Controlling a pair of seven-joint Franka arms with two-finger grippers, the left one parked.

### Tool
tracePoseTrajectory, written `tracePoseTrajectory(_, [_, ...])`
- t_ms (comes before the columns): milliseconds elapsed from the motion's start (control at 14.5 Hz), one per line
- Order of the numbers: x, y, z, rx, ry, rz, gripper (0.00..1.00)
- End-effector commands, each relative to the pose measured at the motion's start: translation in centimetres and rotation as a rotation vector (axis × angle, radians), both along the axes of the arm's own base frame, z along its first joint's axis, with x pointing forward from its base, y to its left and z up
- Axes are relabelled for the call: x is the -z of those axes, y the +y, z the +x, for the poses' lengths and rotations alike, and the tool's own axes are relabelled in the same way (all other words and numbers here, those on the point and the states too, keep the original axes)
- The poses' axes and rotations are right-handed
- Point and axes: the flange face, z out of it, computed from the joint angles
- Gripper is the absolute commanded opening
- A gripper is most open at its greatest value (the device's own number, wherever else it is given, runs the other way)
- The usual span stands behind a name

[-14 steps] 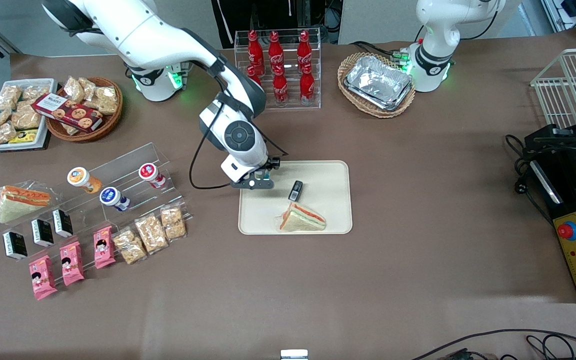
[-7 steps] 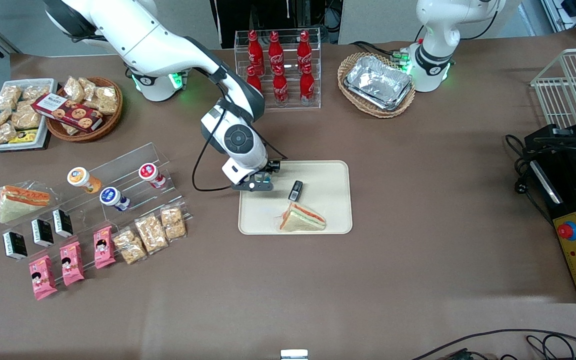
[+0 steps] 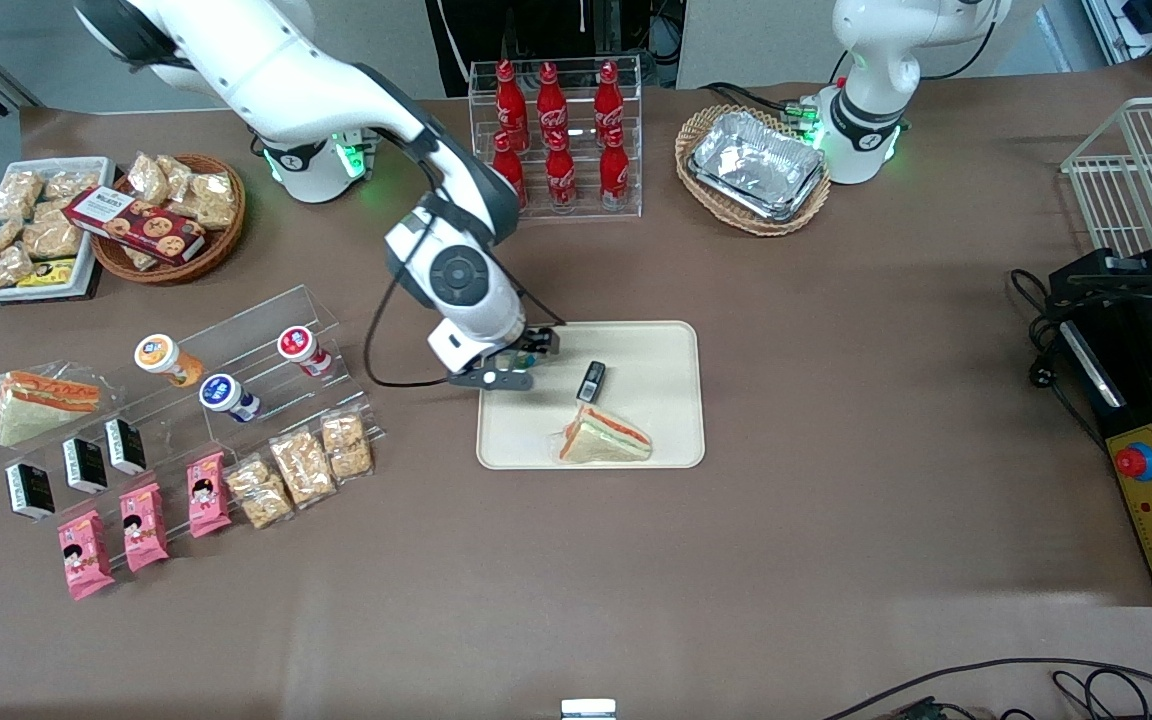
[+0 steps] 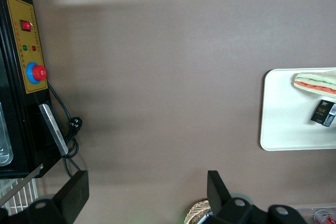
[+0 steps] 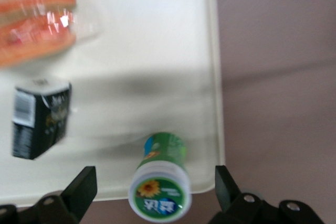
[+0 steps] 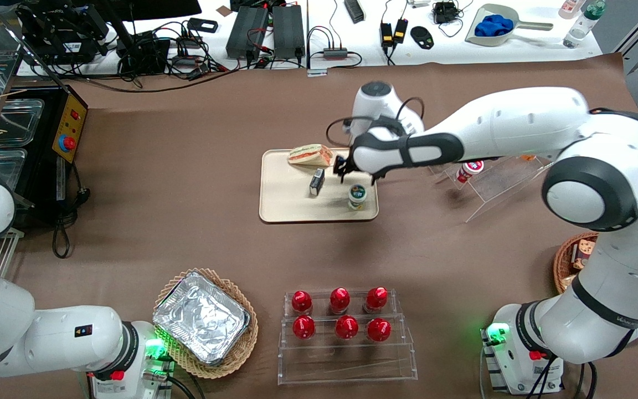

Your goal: Place green gum on tray

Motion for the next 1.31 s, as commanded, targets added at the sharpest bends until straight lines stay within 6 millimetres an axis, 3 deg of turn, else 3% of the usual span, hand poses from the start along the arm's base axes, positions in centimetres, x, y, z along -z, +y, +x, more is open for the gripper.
tracePoseTrajectory(0, [-9.3,-4.2,1.4,0.051,-0.057,-0.049,1.00])
tracePoseTrajectory(138, [-13.7,-6.9,1.5,0.043,-0.072,-0.069,1.00])
tracePoseTrajectory(345, [-20.1,-12.6,1.9,0.029,-0.069,-0.074,1.00])
tracePoseTrajectory(552, [-25.1,-20.9,3.3,0.007,-0.018,-0.022,1.00])
tracePoseTrajectory(966, [-31.9,-35.7,4.5,-0.081,0.006,0.023,1.00])
tracePoseTrajectory(1034, [-32.6,-37.3,4.6,-0.097,-0.002,0.031,1.00])
tracePoseTrajectory(1241, [-33.7,-39.5,5.2,-0.151,-0.033,0.025,1.00])
